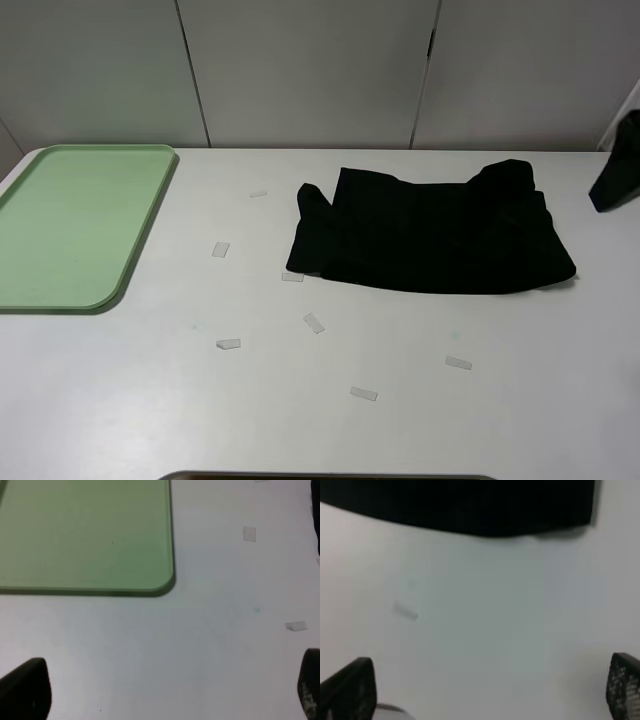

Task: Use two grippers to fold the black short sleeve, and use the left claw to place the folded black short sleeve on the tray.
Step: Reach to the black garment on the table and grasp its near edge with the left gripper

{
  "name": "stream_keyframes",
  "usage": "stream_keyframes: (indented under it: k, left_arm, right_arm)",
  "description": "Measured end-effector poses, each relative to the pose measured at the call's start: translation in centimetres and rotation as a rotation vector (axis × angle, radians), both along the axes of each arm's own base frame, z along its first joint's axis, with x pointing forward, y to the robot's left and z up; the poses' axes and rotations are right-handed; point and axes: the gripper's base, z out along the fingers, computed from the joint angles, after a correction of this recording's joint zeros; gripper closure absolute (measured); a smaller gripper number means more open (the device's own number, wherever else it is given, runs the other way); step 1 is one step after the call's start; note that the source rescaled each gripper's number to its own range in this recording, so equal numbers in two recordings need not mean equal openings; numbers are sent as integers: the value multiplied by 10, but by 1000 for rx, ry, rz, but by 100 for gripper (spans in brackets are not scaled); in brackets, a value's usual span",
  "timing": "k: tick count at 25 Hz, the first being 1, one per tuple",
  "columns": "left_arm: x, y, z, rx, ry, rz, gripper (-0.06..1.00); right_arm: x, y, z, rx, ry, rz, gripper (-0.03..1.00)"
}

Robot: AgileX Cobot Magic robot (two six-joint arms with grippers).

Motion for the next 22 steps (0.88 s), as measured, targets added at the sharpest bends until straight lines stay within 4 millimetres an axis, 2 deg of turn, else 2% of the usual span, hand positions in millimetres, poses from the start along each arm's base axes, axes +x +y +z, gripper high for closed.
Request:
stream_keyframes:
  k: [7,13,17,22]
  left_arm:
    - [0,0,0,0,0,0,-4]
    - [0,0,0,0,0,0,-4]
    - [0,0,0,0,0,0,-4]
    - [0,0,0,0,0,0,-4]
  right_arm:
    - [-86,-6,-14,15,-117,-16,-3]
    - [-145,-10,-25,31,-303,-16,-3]
    - [-171,-12,-34,39,-407,-16,-3]
    - [-191,-14,-47,47,-518,-17,-3]
